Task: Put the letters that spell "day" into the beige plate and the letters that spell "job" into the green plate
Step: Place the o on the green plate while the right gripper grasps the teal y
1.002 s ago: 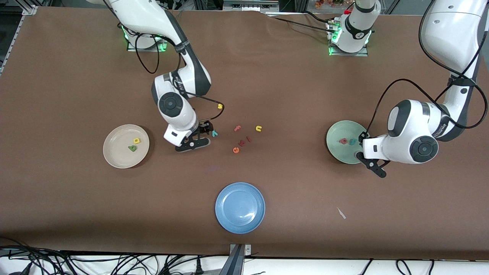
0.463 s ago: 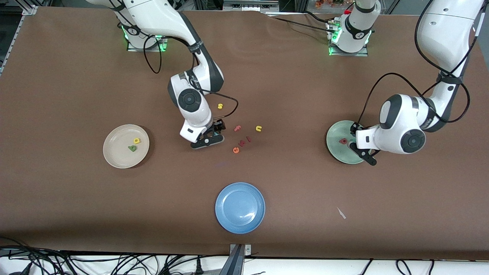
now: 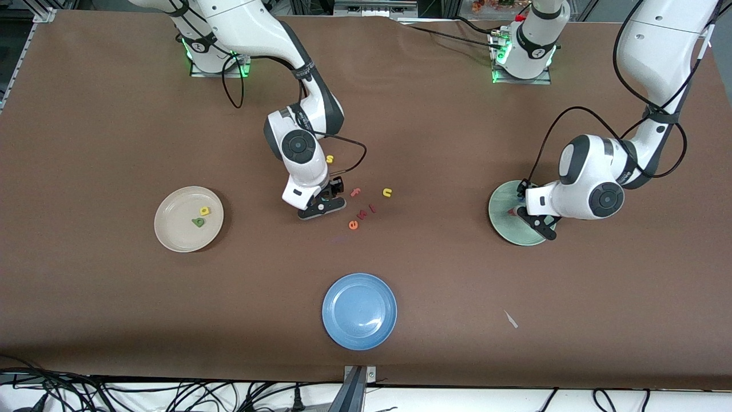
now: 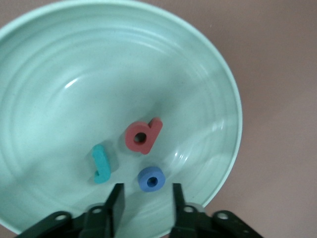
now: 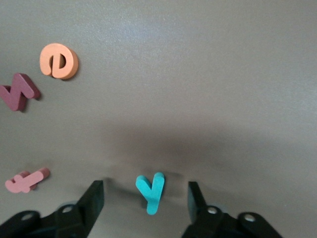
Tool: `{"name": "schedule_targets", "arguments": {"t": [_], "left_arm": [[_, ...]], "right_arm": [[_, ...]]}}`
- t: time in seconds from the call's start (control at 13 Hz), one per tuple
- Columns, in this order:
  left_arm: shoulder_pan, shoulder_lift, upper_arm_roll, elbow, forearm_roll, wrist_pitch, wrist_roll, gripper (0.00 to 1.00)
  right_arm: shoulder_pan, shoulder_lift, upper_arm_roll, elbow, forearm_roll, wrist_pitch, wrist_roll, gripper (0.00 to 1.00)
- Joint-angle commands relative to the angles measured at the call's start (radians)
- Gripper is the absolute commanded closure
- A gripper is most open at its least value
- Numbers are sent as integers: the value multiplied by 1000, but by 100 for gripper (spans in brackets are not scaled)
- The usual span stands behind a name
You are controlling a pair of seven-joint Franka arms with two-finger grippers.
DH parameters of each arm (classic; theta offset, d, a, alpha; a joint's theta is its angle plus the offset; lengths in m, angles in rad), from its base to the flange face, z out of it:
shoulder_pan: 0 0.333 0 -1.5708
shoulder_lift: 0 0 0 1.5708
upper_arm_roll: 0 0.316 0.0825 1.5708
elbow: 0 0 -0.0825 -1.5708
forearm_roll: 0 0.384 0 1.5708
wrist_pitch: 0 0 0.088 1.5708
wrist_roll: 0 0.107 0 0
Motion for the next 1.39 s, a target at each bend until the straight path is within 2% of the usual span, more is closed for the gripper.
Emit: {"name": "schedule_targets", "arguments": {"t": [0.0, 0.46, 0.62, 0.85, 1.0, 1.23, 1.31], "left_arm": [[10, -31, -9, 12, -33, -2, -5, 0], [-24, -51, -11, 158, -33, -215, -17, 0], [-30, -57, -11, 216, -33, -271, -57, 0], [-56, -88, -14, 340, -33, -459, -144, 0], [-64, -120, -37, 432, -27, -595, -204, 0], [-64, -141, -64, 618, -33, -802, -292, 0], [-73, -191, -60, 640, -38, -833, -330, 0]], "right_arm": [[4, 13, -5, 19, 17, 1, -1, 32], [2, 21, -5, 11, 17, -1, -6, 40], [2, 21, -5, 7, 17, -1, -7, 46], [4, 21, -5, 5, 17, -2, -7, 50], [4, 21, -5, 5, 17, -4, -7, 57], [4, 21, -5, 5, 17, -4, -4, 65], [4, 21, -3, 7, 17, -4, -1, 66]]}}
